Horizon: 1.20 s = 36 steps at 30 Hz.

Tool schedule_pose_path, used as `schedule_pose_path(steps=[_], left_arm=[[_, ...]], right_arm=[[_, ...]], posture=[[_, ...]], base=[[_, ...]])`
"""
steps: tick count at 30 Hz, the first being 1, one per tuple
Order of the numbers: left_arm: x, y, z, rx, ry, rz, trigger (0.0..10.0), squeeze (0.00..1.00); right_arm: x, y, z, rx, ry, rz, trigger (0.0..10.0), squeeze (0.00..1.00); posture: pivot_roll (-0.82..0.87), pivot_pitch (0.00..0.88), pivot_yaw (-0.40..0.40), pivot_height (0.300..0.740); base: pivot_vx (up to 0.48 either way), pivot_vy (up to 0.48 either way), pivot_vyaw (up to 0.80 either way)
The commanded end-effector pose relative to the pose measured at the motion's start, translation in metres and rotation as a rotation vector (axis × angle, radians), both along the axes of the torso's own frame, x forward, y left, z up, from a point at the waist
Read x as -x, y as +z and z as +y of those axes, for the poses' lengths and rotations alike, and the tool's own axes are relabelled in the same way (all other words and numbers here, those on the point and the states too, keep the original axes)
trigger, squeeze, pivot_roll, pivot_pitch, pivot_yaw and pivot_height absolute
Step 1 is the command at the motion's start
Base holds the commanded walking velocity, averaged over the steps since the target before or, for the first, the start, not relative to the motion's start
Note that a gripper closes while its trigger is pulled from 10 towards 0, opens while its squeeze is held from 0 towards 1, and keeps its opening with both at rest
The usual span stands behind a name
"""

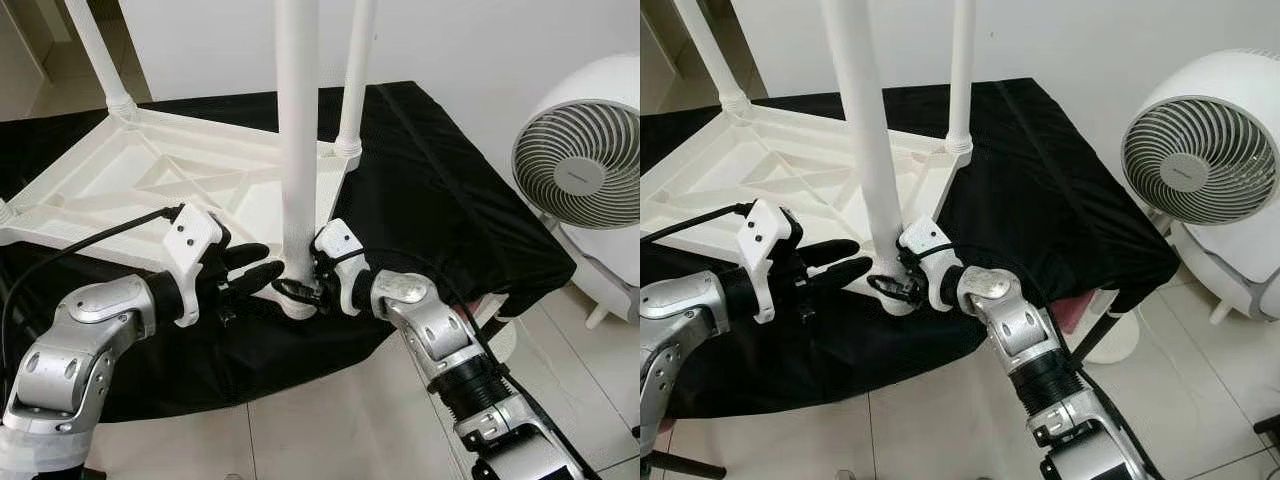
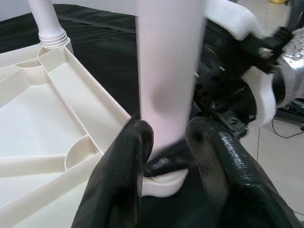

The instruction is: Building children table

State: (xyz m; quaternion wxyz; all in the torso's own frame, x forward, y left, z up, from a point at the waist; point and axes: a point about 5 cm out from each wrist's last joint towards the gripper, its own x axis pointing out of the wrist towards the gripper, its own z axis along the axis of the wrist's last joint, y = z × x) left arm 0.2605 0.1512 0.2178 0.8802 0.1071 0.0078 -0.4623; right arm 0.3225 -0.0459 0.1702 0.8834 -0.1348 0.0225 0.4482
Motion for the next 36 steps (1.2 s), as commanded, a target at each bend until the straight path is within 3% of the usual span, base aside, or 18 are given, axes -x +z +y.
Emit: schedule_pose_path(steps=[1,2,3,6,8,9,10,12,17,24,25,28,29,35,36], left_arm=[[0.000,0.000,0.001,0.004,0.051,-0.004,10.0,0.00],[0.000,0.000,0.001,0.004,0.051,-0.004,10.0,0.00],[0.001,0.000,0.001,0.004,0.050,-0.003,10.0,0.00],[0.001,0.000,0.001,0.004,0.050,-0.003,10.0,0.00],[0.001,0.000,0.001,0.004,0.048,-0.002,10.0,0.00],[0.000,-0.001,-0.001,0.002,0.039,0.003,10.0,0.00],[0.000,-0.001,-0.001,0.002,0.039,0.003,10.0,0.00],[0.000,-0.003,-0.004,-0.007,0.023,0.009,10.0,0.00],[0.000,-0.003,-0.005,-0.009,0.020,0.010,10.0,0.00],[0.000,-0.003,-0.006,-0.008,0.023,0.009,10.0,0.00],[0.001,-0.003,-0.006,-0.008,0.024,0.009,10.0,0.00],[0.001,-0.003,-0.005,-0.007,0.024,0.009,10.0,0.00],[0.000,-0.003,-0.006,-0.007,0.023,0.009,10.0,0.00],[0.000,-0.002,-0.006,-0.007,0.023,0.007,10.0,0.00],[-0.001,-0.002,-0.006,-0.006,0.024,0.005,10.0,0.00]], right_arm=[[-0.005,-0.017,-0.013,0.033,-0.212,0.066,0.0,0.00],[-0.005,-0.017,-0.013,0.033,-0.212,0.066,0.0,0.00],[-0.007,-0.018,-0.015,0.023,-0.293,0.080,0.0,0.00],[-0.007,-0.018,-0.015,0.023,-0.293,0.080,0.0,0.00],[-0.006,-0.020,-0.014,0.010,-0.357,0.101,0.0,0.00],[-0.004,-0.020,-0.010,-0.034,-0.512,0.103,0.0,0.00],[-0.004,-0.020,-0.010,-0.034,-0.512,0.103,0.0,0.00],[0.001,-0.019,-0.004,-0.096,-0.756,0.106,0.0,0.00],[0.005,-0.016,-0.002,-0.161,-0.926,0.113,0.0,0.00],[0.009,-0.013,0.009,-0.158,-0.885,0.109,0.0,0.00],[0.011,-0.010,0.019,-0.155,-0.780,0.103,0.0,0.00],[0.013,-0.007,0.023,-0.163,-0.749,0.090,0.0,0.00],[0.015,-0.003,0.030,-0.153,-0.678,0.063,10.0,0.00],[0.015,0.006,0.034,-0.150,-0.610,-0.008,10.0,0.00],[0.015,0.010,0.033,-0.158,-0.579,-0.023,10.0,1.00]], posture=[[-0.04,0.134,0.032,0.740],[-0.04,0.134,0.032,0.740],[-0.04,0.134,0.032,0.740],[-0.04,0.134,0.032,0.740],[-0.04,0.134,0.032,0.740],[-0.04,0.135,0.034,0.740],[-0.04,0.135,0.034,0.740],[-0.04,0.135,0.033,0.740],[-0.04,0.133,0.031,0.740],[-0.04,0.133,0.029,0.740],[-0.04,0.133,0.029,0.740],[-0.04,0.133,0.030,0.740],[-0.04,0.133,0.030,0.740],[-0.05,0.131,0.031,0.740],[-0.05,0.130,0.029,0.740]], base=[[0.000,0.000,0.00],[0.000,0.000,0.00],[0.000,0.000,0.00],[0.000,0.000,0.00],[0.000,0.000,0.00],[0.000,0.000,0.00],[0.000,0.000,0.00],[0.000,0.000,0.00],[0.000,0.000,0.00],[0.000,0.000,0.00],[0.000,0.000,0.00],[0.000,0.000,0.00],[0.000,0.000,0.00],[0.000,0.000,0.00],[0.000,0.000,0.00]])
